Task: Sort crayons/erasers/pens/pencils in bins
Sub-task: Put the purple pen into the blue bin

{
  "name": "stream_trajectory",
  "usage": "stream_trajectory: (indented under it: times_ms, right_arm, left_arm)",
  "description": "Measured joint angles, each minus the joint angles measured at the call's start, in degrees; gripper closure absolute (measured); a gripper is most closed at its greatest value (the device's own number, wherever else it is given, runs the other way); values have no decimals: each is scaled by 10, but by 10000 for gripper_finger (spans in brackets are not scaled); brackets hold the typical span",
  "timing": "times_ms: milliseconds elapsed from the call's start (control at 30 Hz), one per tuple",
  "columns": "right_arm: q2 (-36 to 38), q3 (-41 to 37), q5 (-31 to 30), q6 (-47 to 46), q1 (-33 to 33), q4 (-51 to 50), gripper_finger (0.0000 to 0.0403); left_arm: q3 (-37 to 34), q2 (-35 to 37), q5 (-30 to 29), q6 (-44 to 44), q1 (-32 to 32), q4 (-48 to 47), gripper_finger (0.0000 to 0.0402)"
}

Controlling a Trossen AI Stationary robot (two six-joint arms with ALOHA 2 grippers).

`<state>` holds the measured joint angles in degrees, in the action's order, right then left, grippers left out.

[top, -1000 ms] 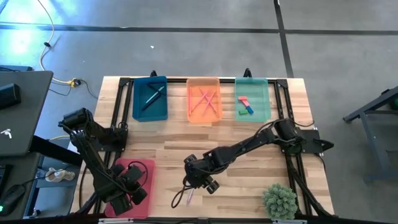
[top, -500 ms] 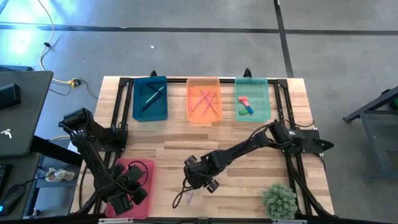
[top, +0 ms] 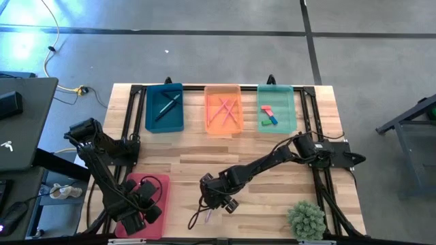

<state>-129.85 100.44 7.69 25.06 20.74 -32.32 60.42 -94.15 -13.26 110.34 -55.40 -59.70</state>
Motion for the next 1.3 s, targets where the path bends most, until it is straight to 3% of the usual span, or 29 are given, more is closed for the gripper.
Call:
stream_trajectory:
  times_ms: [433, 833, 1300]
  right_arm:
    - [-35, 2, 16, -2, 10, 28, 220]
    - [-37, 2, 24, -1, 11, 18, 325]
    - [-37, 2, 22, 17, 11, -3, 390]
  left_arm:
    - [0, 0, 0, -1, 0, 0, 300]
    - [0, 0, 0, -2, 0, 0, 300]
    - [0, 0, 0, -6, 0, 0, 300]
